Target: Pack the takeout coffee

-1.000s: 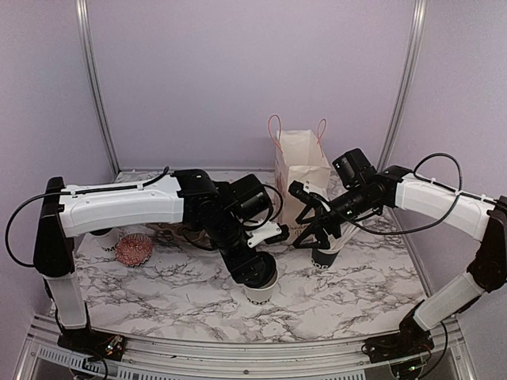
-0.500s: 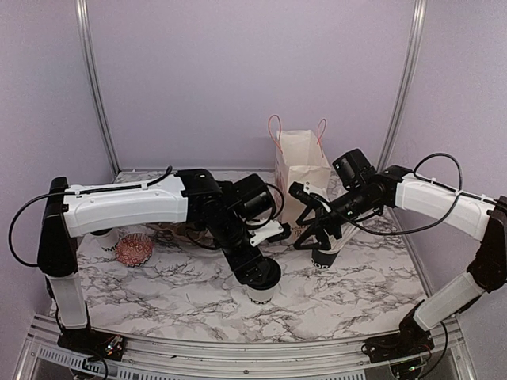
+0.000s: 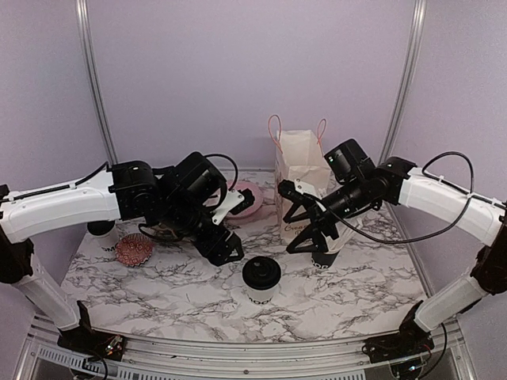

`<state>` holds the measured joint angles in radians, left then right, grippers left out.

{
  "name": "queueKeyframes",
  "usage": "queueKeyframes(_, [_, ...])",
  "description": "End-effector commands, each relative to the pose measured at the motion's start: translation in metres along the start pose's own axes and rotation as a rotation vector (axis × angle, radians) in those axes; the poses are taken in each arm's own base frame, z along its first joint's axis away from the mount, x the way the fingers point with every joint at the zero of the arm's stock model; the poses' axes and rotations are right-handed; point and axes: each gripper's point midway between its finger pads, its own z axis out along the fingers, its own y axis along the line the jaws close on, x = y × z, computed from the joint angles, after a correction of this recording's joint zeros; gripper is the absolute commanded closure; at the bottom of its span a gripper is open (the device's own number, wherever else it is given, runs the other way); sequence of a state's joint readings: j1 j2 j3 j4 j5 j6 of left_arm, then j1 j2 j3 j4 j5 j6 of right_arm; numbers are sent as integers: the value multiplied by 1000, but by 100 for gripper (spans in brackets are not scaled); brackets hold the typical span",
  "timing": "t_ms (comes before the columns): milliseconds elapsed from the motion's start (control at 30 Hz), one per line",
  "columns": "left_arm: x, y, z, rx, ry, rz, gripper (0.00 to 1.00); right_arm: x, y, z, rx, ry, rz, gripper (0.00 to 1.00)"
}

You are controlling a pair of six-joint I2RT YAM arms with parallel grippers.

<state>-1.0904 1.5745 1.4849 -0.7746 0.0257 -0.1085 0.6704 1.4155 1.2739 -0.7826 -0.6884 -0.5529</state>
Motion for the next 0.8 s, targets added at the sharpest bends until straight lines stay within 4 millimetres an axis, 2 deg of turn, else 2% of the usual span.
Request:
queueKeyframes(0, [3, 30, 8, -43, -71, -222, 22, 5, 16, 28, -67, 90, -28, 1])
queueKeyframes(133, [-2, 43, 11, -1, -180, -360, 22, 8, 18, 40, -100, 126, 23, 15])
queueKeyframes(233, [-5, 40, 22, 72, -217, -400, 22, 17, 10, 46, -65, 161, 61, 20])
queueKeyframes(467, [-11, 28, 43, 165, -229, -406, 22, 46, 7, 57, -60, 235, 99, 22])
queueKeyframes(767, [-7, 19, 65, 238, -216, -413, 22, 58, 1, 72, -71, 261, 148, 24])
